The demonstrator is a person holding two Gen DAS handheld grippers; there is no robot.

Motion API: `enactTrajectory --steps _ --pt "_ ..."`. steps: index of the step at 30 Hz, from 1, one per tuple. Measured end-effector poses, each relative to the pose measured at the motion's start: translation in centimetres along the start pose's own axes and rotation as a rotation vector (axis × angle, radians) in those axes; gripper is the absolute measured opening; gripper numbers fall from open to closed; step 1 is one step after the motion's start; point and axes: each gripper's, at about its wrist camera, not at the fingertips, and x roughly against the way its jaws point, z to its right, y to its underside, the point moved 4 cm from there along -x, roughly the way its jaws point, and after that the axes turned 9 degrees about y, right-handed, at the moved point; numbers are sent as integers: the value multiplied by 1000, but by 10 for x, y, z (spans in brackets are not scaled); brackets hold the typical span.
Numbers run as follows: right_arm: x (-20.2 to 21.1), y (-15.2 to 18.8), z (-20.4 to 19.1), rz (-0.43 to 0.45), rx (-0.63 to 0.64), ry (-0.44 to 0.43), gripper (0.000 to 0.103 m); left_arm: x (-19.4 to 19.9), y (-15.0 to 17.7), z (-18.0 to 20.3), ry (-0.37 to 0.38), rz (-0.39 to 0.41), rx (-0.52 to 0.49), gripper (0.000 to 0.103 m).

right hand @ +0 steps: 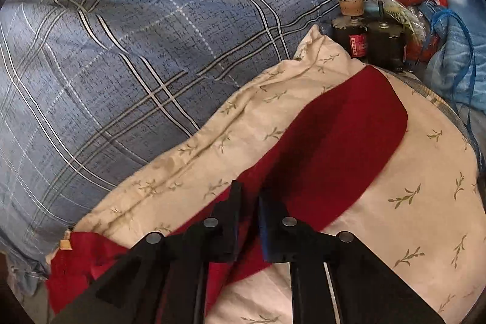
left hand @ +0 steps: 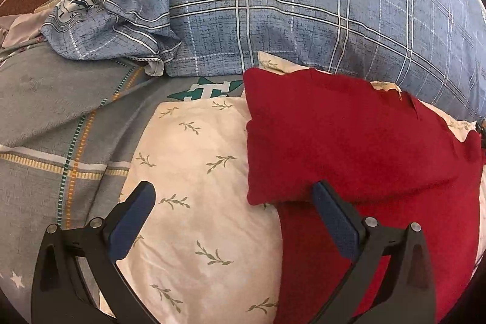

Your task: Fold small clothes

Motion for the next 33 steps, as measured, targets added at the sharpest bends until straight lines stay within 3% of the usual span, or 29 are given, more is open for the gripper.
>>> enactTrajectory --steps 4,8,12,16,18,19,21,24,27,30,33 --pt "46 -5 -28 92 113 -51 6 4 -3 -6 2 12 24 103" --pt "119 11 -80 188 269 -206 6 14 -7 -13 6 45 59 103" --pt "180 60 -166 248 503 -392 6 20 -9 -19 15 63 93 103" --pt "183 141 -244 166 715 -550 11 24 -9 -20 21 80 98 103" --pt "165 189 -268 106 827 -522 36 27 -9 -20 28 89 98 103" --pt "154 207 -272 88 872 -491 52 27 -10 -20 33 91 100 103" --pt "141 229 -265 71 913 -460 53 30 -10 -21 55 100 107 103" --pt "130 232 -235 45 866 -431 55 32 -11 -19 84 116 114 103" --pt "121 205 -200 34 747 -433 60 32 -10 -10 108 110 102 103" --pt "113 181 -190 6 596 -506 65 31 -8 0 89 108 70 103" --pt "81 163 -211 -113 428 -605 72 27 -7 5 70 98 41 103"
